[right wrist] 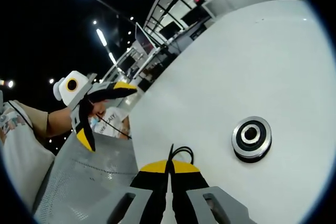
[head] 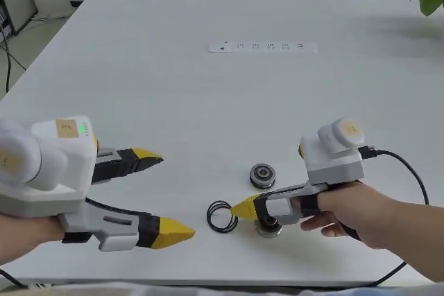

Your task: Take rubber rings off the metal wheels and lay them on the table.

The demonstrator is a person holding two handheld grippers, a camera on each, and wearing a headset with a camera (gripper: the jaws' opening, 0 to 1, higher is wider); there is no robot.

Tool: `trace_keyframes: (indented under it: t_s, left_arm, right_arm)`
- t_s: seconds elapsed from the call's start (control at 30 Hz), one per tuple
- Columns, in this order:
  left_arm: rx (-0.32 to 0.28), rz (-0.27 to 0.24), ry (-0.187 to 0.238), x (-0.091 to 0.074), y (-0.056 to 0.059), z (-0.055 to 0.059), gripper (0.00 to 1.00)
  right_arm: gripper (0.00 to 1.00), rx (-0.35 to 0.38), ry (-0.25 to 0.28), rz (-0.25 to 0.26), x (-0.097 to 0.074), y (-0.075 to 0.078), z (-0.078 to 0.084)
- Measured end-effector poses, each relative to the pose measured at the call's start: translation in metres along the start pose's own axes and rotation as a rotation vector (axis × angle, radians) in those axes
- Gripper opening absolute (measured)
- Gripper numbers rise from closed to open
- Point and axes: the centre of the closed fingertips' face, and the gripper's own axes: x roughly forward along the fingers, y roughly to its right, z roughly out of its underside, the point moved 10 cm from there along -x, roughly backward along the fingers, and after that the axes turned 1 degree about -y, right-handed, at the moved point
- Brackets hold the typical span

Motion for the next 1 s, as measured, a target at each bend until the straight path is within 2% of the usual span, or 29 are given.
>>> trace_keyframes:
  t_s: [0.27,0.63,0.73,1.0]
  left_arm:
    - [0.001,0.009,-0.002,0.002,0.002,-0.001,0.76]
    - [0.002,0.010,-0.007,0.000,0.004,-0.001,0.76]
    - [0.001,0.008,-0.007,0.000,0.003,-0.002,0.75]
    - [0.003,0.010,-0.008,0.002,0.001,-0.004,0.75]
  right_arm:
    - [0.01,-0.025,-0.002,0.023,-0.001,0.001,0.000]
    - [0.13,-0.085,-0.011,0.051,-0.002,-0.003,-0.002]
    - [0.16,-0.090,-0.004,0.059,-0.005,-0.002,-0.003]
    - [0.19,-0.093,0.060,0.074,-0.019,-0.002,-0.011]
